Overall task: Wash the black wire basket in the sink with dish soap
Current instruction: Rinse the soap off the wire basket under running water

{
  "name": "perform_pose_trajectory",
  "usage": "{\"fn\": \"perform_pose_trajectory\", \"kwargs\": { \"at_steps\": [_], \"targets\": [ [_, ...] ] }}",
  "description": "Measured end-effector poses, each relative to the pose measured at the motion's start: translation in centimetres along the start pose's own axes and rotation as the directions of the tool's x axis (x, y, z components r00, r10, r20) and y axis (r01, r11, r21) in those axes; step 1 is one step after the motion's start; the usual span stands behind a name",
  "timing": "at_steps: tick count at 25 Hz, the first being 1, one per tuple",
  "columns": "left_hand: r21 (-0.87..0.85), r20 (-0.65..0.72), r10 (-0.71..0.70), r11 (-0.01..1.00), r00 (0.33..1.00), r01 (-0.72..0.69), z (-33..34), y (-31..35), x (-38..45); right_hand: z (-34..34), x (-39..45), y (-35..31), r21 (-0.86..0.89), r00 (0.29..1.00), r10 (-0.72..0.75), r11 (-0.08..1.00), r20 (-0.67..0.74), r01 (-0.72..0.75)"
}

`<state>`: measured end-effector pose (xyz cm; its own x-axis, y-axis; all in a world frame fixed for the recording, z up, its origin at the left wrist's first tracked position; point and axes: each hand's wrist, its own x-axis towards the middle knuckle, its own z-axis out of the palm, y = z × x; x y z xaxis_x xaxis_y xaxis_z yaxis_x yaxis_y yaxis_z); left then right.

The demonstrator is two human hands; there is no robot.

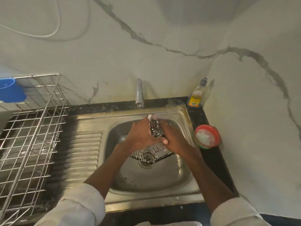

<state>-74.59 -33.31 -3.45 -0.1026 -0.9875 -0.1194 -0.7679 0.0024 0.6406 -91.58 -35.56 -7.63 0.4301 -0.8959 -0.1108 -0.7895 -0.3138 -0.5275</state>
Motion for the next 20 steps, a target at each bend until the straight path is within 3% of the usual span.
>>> {"fn": "perform_pose_trajectory", "kwargs": {
  "at_steps": [2, 4, 7, 9, 10, 13, 18, 20],
  "targets": [
    [0.012, 0.072, 0.048, 0.999, 0.996, -0.049, -0.2, -1.2, -0.2, 0.4, -0.3, -0.9, 0.022, 0.999, 0.049, 0.999, -0.020, -0.048],
    [-0.090, 0.110, 0.043, 0.995, 0.993, -0.033, -0.8, -3.1, -0.5, 1.0, -0.6, -1.0, 0.087, 0.984, 0.176, 0.981, -0.015, -0.174],
    [-0.296, -0.057, -0.109, 0.951, 0.992, 0.087, -2.2, -5.8, 1.0, 1.4, -0.4, -0.5, 0.206, 0.928, 0.372, 0.910, -0.018, -0.361],
    [-0.231, -0.205, -0.196, 0.962, 0.959, 0.147, -2.6, -6.8, 4.0, 1.5, -0.3, -0.8, 0.282, 0.897, 0.442, 0.864, -0.030, -0.416],
    [-0.217, -0.207, -0.243, 0.956, 0.948, 0.197, -2.4, -7.2, 5.7, 1.7, 0.1, -1.0, 0.308, 0.886, 0.462, 0.849, -0.040, -0.429],
    [-0.179, -0.126, -0.321, 0.938, 0.939, 0.297, -1.6, -7.9, 10.4, 2.6, 1.1, -1.4, 0.364, 0.855, 0.517, 0.805, -0.045, -0.468],
    [-0.251, -0.085, -0.343, 0.916, 0.936, 0.313, -1.2, -8.7, 14.6, 2.8, 2.1, -0.8, 0.311, 0.826, 0.561, 0.795, -0.051, -0.520],
    [-0.397, 0.045, -0.465, 0.804, 0.884, 0.443, -0.6, -10.2, 14.8, 3.0, 1.8, -0.4, 0.335, 0.811, 0.584, 0.774, -0.046, -0.538]
  ]
}}
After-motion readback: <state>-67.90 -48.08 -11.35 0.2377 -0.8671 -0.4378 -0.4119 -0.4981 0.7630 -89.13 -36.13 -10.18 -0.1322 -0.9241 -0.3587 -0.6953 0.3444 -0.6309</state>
